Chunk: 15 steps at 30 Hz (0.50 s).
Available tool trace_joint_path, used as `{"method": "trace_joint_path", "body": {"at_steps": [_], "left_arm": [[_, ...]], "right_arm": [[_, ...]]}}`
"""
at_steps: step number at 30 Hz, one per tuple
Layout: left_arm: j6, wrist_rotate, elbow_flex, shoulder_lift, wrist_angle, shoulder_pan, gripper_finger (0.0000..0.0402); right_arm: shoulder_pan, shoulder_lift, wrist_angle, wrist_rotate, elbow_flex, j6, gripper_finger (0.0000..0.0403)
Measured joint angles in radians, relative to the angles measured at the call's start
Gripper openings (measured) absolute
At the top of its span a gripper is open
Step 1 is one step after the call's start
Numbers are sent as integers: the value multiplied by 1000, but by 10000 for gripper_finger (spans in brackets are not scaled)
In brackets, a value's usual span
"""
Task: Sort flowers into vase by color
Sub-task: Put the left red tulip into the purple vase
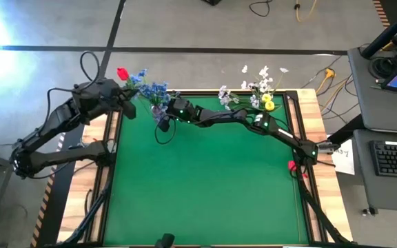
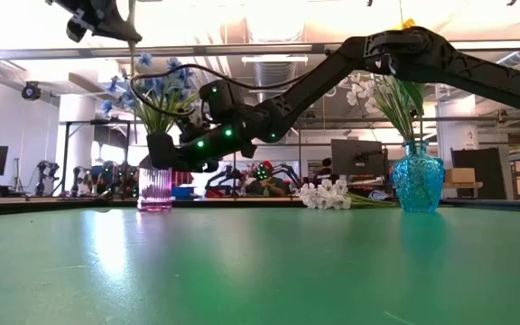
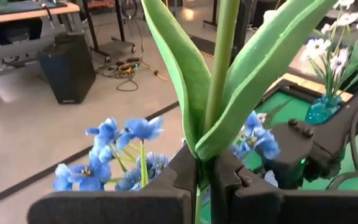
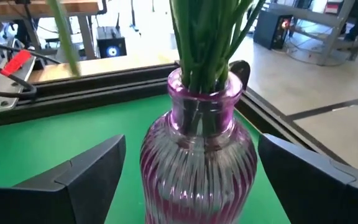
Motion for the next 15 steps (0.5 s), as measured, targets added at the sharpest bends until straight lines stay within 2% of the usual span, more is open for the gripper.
{"method": "trace_joint_path", "body": {"at_steps": [6,15], "left_arm": [[0,-2,-46,1,0,0,0],[0,-3,-50,10,-22,0,0]], "right_arm": [[0,3,2,0,0,-15,359],[0,4,27,-10,3,-27,359]]}}
